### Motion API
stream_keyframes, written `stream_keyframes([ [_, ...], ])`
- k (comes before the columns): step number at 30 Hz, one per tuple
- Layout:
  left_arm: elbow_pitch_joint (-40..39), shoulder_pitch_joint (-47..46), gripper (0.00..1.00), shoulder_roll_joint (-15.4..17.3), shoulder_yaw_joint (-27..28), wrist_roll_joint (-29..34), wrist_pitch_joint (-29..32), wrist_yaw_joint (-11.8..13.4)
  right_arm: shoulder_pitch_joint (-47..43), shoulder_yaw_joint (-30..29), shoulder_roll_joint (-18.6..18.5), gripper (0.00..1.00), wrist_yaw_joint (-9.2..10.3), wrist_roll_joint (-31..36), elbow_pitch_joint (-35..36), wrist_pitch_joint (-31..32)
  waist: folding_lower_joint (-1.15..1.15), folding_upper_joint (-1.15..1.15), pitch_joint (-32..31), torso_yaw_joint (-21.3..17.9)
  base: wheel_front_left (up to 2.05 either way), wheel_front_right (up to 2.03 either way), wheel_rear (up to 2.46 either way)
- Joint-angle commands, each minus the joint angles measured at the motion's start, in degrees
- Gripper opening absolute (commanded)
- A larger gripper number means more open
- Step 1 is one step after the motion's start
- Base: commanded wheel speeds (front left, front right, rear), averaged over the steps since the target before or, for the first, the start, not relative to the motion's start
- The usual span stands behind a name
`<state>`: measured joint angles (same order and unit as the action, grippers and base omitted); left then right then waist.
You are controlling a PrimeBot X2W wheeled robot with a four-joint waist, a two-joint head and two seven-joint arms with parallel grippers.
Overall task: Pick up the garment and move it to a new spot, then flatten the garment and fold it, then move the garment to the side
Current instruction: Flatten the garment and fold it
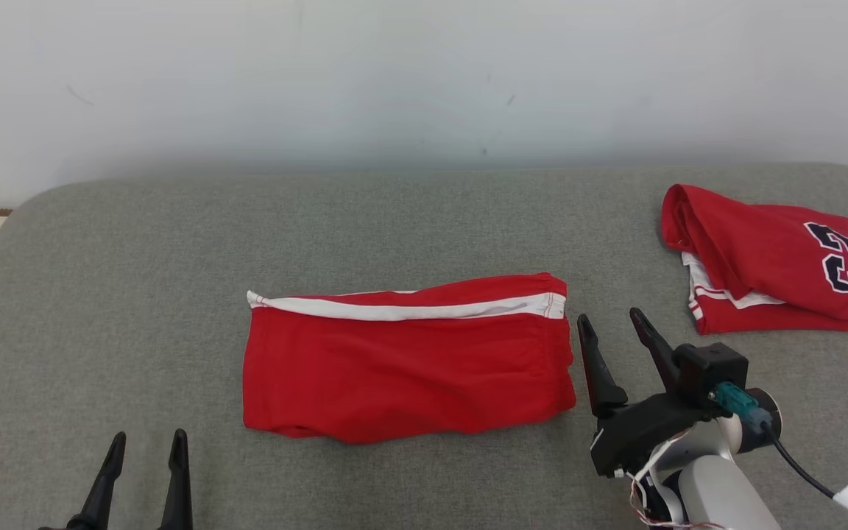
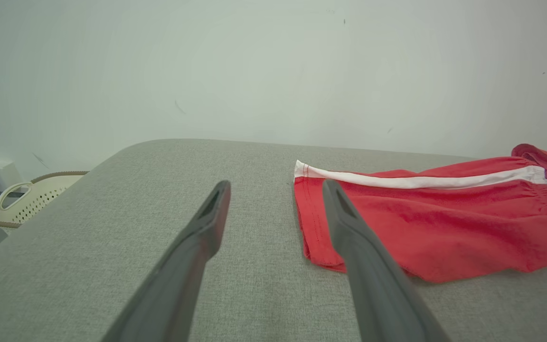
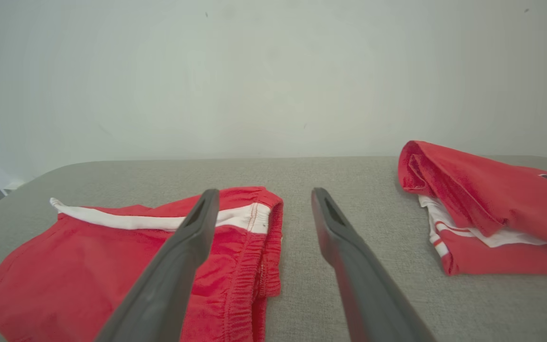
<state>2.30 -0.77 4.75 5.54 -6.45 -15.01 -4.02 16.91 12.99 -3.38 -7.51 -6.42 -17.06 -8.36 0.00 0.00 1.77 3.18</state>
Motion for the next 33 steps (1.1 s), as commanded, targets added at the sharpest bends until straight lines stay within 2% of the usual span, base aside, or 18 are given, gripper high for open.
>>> stream_keyframes([
  [1,0.13,-0.62,1.00,-0.24,-0.16,0.71,-0.23,-0.31,1.96,-0.02,-0.40,1.00,0.04,0.22,-2.05,0.75,0.00,0.00,0.95,1.09,0.00,0.00,0.00],
  [13,1.45,-2.88,1.00,-0.78,-0.51,0.07,-0.23,-1.37,12.08,-2.65,-0.09,1.00,0.04,0.02,-18.54,2.66,0.00,0.00,3.71,4.48,0.00,0.00,0.00],
  [25,2.58,-4.26,1.00,-1.00,-0.30,0.45,-0.23,-2.26,19.81,-4.35,0.41,1.00,0.04,-1.75,-36.57,4.26,0.00,0.00,4.62,5.89,0.00,0.00,0.00],
  [29,2.99,-4.66,1.00,-0.97,0.06,0.56,-0.23,-2.41,20.85,-2.88,0.52,1.00,0.04,-4.15,-39.87,5.28,0.00,0.00,4.84,5.92,0.00,0.00,0.00],
  [33,3.34,-5.01,1.00,-1.01,0.18,0.69,-0.23,-2.71,20.74,1.85,0.58,1.00,0.04,-9.77,-40.58,5.83,0.00,0.00,4.92,5.89,0.00,0.00,0.00],
])
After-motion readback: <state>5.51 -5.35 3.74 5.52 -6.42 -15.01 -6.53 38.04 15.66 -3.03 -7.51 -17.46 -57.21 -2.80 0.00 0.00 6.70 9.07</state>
